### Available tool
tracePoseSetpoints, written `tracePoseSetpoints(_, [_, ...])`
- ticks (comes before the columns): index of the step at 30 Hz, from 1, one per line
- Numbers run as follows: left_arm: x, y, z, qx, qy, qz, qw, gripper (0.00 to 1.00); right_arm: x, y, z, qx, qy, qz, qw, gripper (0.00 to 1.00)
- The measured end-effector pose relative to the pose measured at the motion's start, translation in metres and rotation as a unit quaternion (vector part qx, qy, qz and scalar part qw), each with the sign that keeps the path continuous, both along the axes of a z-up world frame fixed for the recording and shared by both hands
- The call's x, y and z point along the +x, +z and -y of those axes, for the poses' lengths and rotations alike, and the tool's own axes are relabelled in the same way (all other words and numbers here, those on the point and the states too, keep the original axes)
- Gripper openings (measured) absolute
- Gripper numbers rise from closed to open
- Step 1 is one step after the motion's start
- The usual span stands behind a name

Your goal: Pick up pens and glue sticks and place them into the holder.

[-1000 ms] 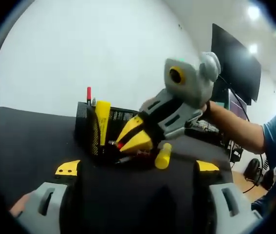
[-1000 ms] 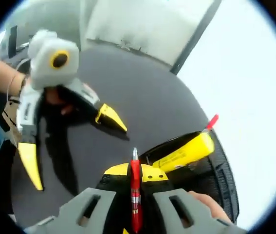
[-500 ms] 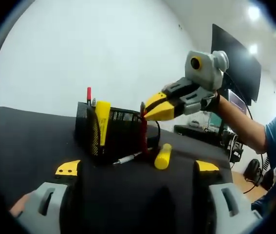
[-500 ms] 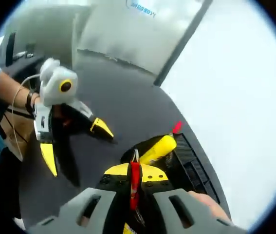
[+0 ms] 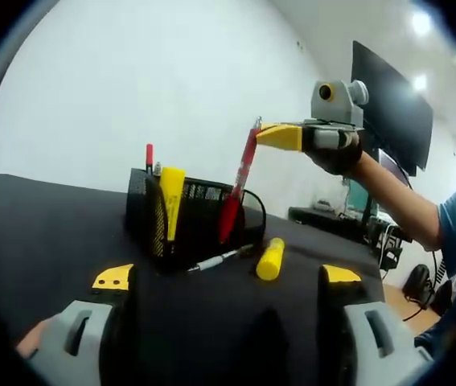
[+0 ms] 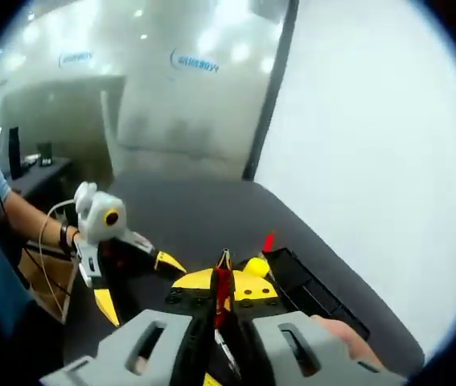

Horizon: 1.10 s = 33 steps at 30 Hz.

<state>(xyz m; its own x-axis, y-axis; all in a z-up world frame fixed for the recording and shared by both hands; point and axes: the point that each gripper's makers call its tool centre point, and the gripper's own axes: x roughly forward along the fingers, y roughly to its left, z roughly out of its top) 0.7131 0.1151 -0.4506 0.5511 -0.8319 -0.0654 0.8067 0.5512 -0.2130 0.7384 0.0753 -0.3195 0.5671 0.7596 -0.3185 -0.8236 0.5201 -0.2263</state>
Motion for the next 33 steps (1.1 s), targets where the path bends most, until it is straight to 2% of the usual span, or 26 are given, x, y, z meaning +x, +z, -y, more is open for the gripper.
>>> tracePoseSetpoints(6, [0.0, 0.0, 0.0, 0.0, -0.001, 0.0, 1.0, 0.93, 0.01, 0.027, 0.002, 0.054, -0.005, 0.007, 0.9985, 0.04])
tracePoseSetpoints(18, [0.0, 0.0, 0.0, 0.0, 0.0, 0.0, 1.0, 0.93, 0.039, 0.065, 0.003, 0.111, -0.025, 0.017, 0.9933, 0.04])
tracePoseSetpoints(27, [0.0, 0.001, 0.0, -0.003, -0.001, 0.001, 1.0, 0.93, 0.069, 0.077, 0.003, 0.15, -0.052, 0.014, 0.9873, 0.04])
tracePoseSetpoints(33, [0.0, 0.001, -0.001, -0.003, 0.0, 0.001, 1.0, 0.92, 0.09, 0.071, 0.001, 0.16, -0.079, 0.016, 0.9839, 0.04])
